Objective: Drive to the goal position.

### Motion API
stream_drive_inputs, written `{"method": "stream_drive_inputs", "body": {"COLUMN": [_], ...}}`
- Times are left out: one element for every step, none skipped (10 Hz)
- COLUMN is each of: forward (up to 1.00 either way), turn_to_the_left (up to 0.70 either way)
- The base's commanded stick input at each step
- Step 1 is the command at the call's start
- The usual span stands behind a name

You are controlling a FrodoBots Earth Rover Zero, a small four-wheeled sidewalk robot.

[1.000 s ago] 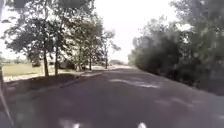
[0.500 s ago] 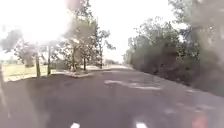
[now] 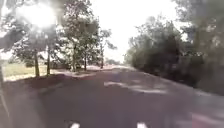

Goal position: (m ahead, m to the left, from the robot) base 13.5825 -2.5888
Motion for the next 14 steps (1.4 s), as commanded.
{"method": "stream_drive_inputs", "body": {"forward": [0.7,0.7,0.7,0.7,0.7,0.7,0.7,0.7,0.7,0.7,0.7,0.7,0.7,0.7], "turn_to_the_left": [0.0,0.0,-0.1,-0.35,-0.35,-0.35,-0.14,0.0,0.0,0.05,0.17,0.34,0.35,0.35]}}
